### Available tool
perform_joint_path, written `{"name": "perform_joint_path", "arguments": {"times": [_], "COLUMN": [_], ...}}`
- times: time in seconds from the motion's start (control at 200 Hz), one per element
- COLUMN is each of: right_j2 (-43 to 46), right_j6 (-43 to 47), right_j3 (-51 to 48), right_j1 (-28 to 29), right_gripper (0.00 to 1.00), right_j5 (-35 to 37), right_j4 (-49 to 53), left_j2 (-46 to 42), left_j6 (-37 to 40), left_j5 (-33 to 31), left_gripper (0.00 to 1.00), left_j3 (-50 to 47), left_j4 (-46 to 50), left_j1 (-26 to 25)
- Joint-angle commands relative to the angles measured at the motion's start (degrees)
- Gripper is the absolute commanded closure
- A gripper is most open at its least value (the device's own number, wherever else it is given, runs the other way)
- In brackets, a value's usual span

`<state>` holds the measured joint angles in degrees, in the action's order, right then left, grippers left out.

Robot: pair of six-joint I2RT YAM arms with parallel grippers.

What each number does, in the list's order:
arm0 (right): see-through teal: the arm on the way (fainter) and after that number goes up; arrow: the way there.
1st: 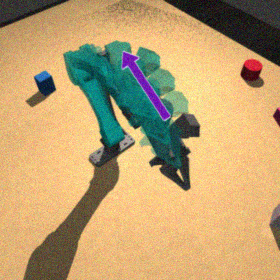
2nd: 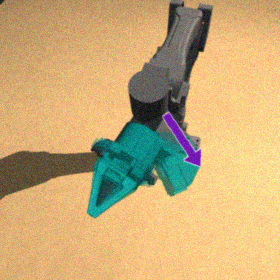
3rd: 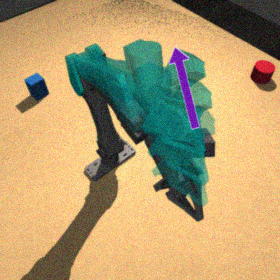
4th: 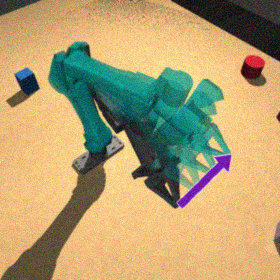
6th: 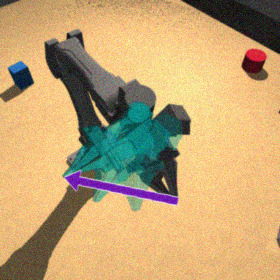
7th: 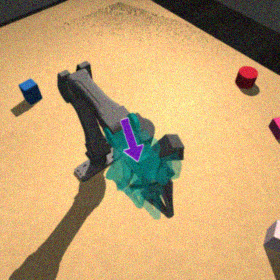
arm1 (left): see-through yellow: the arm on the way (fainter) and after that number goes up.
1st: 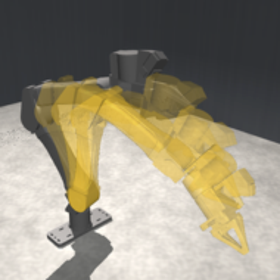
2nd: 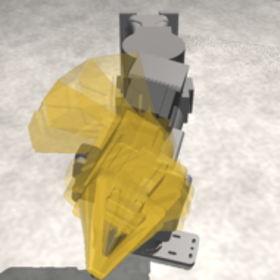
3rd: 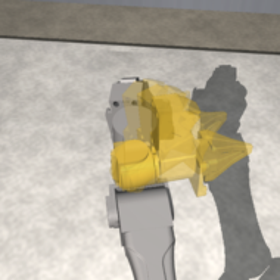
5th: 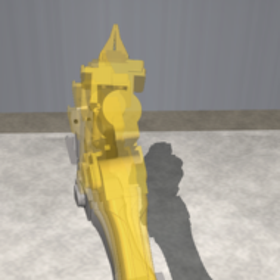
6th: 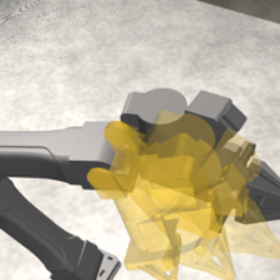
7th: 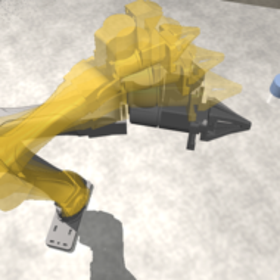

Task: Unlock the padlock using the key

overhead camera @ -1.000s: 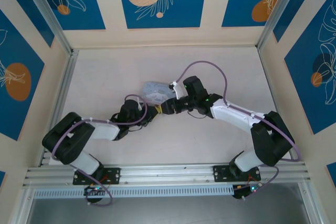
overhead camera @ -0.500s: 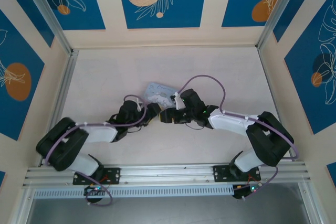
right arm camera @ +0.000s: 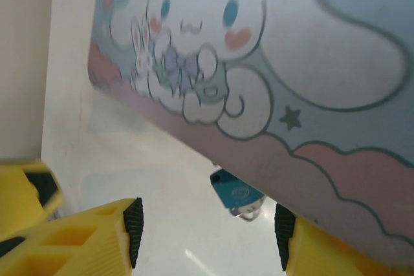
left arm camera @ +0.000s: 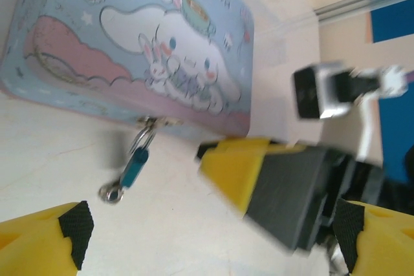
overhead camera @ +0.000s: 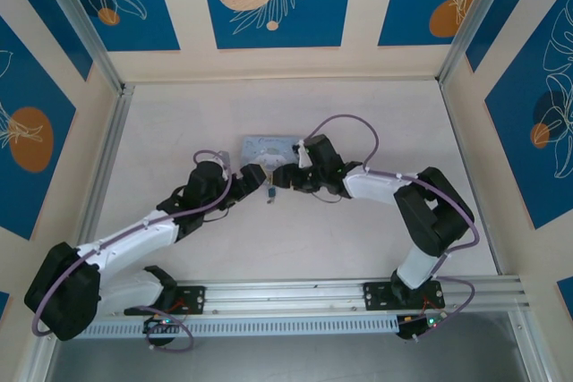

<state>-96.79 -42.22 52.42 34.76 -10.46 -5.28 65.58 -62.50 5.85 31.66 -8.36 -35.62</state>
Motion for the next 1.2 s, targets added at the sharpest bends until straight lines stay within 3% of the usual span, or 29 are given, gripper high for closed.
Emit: {"name": "perform_joint_path", "arguments": {"times": [0.0,0.215,0.44,0.625,1.195], "right_j2": [-0.6,2.1,-0.1,-5.5,-15.2], "right_j6": [2.9,3.3,-1.3,-1.1,-0.8], "right_j3": [3.7,1.8,6.9,14.3,23.0], "right_j1": [-2.4,0.0,7.5,10.2,11.7], "right_gripper": [0.42,0.43,0.4,0.4,0.5], "right_j5": [-0.2,3.1,17.4,23.1,24.6], "right_j4": [1.6,5.9,16.5,23.6,28.4], "left_j2": [2.4,6.0,9.1,12.6,19.9], "left_j6": [2.1,4.5,6.7,8.5,13.8], "left_j5": [0.1,-0.8,-0.2,1.7,5.0], "left_gripper": [0.04,0.03,0.03,0.02,0.02], "left_j3": [2.6,7.6,12.9,16.8,20.6], "left_j4": [2.8,6.1,9.3,11.8,13.9], "left_j1": [0.6,1.7,6.6,10.5,14.6]}}
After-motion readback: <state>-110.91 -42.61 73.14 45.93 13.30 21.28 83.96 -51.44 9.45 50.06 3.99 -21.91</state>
